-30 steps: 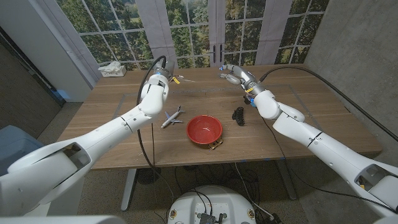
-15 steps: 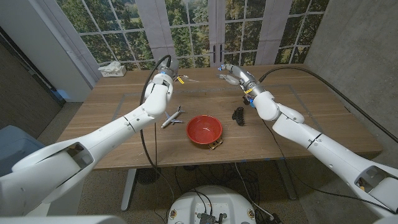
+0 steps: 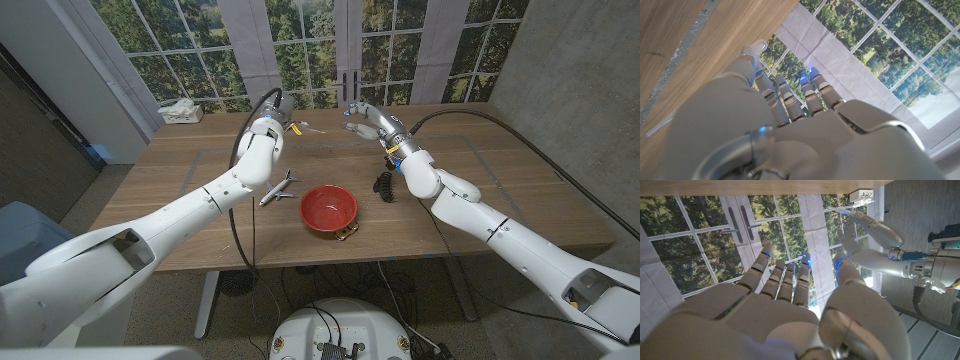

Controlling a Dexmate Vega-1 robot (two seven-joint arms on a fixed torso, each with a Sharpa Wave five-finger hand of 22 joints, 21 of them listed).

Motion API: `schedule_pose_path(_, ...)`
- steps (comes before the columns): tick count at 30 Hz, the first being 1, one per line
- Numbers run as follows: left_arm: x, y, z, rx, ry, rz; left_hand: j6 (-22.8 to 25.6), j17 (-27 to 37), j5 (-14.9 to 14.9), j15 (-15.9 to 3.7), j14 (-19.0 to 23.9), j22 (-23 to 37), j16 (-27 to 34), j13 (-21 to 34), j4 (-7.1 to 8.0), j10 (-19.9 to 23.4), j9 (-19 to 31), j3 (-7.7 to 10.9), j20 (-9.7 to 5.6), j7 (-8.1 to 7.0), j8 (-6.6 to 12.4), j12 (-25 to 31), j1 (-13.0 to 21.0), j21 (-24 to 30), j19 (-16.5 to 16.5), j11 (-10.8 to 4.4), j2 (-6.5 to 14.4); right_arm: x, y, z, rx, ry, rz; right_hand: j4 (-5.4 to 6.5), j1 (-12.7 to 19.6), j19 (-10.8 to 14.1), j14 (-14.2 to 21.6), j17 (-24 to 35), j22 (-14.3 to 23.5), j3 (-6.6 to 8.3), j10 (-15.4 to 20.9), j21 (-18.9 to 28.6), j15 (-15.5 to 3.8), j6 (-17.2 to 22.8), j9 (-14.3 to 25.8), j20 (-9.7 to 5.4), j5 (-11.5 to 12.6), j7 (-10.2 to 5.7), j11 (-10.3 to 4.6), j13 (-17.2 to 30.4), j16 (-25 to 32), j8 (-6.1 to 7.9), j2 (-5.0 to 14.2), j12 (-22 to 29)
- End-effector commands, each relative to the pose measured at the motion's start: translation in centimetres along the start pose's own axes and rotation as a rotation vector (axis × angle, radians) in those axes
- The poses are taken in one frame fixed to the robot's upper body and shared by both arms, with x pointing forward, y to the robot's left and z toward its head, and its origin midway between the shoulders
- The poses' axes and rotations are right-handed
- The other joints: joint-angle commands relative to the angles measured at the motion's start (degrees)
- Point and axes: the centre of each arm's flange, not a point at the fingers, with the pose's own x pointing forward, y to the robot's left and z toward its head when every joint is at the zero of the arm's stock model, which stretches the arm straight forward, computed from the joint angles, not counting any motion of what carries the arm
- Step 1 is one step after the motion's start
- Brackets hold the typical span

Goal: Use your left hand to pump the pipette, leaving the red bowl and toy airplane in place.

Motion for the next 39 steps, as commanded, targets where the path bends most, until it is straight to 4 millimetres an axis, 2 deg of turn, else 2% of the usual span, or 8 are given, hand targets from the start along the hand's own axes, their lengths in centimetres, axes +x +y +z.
schedule_pose_path(1, 0.2, 0.2, 0.7, -0.007, -0.018, 0.011, 0.60, 0.21, 0.32, -9.04, -0.07, 0.18, -0.18, 0.11, -0.13, 0.55, 0.26, -0.26, -0.34, -0.21, 0.36, -0.11, 0.40, 0.11, 0.21, -0.03, 0.02, 0.8, 0.9, 0.7, -0.017, -0.022, -0.038, -0.13, 1.90, 0.86, 1.05, -0.04, 0.17, -0.44, 0.83, 0.17, -1.82, 1.19, 0.23, 0.06, -0.50, -0.16, -0.10, 0.32, 0.67, 0.54, -0.62, 0.50)
schedule_pose_path(19, 0.3, 0.1, 1.0, -0.031, -0.017, 0.054, 0.60, 0.22, 0.38, -9.07, 0.02, 0.18, -0.14, 0.11, -0.15, 0.57, 0.29, -0.56, -0.37, -0.16, 0.38, -0.15, 0.59, 0.24, 0.62, -0.03, 0.16, 2.5, 2.0, 1.4, -0.020, -0.066, -0.023, 0.08, 3.73, 1.36, 1.27, 0.08, 0.22, -0.79, 1.20, 0.07, -1.91, 1.86, 0.31, -0.07, -1.14, -0.57, 0.05, 0.45, 0.92, 0.59, -1.39, 0.57)
schedule_pose_path(39, -0.6, 0.6, 2.2, -0.074, -0.021, 0.129, 0.66, 0.23, 0.47, -9.21, 0.16, 0.19, -0.09, 0.13, -0.20, 0.88, 0.32, -0.85, -0.58, 0.05, 0.44, -0.09, 0.92, 0.43, 1.22, -0.05, 0.36, 3.1, 2.6, 1.8, -0.054, -0.080, -0.078, 0.08, 8.09, 3.09, 2.71, 0.38, 0.29, -1.35, 2.67, 0.17, -2.74, 4.83, 0.51, -0.74, -1.37, -1.81, -1.11, 0.72, 1.87, 1.48, -2.96, 0.93)
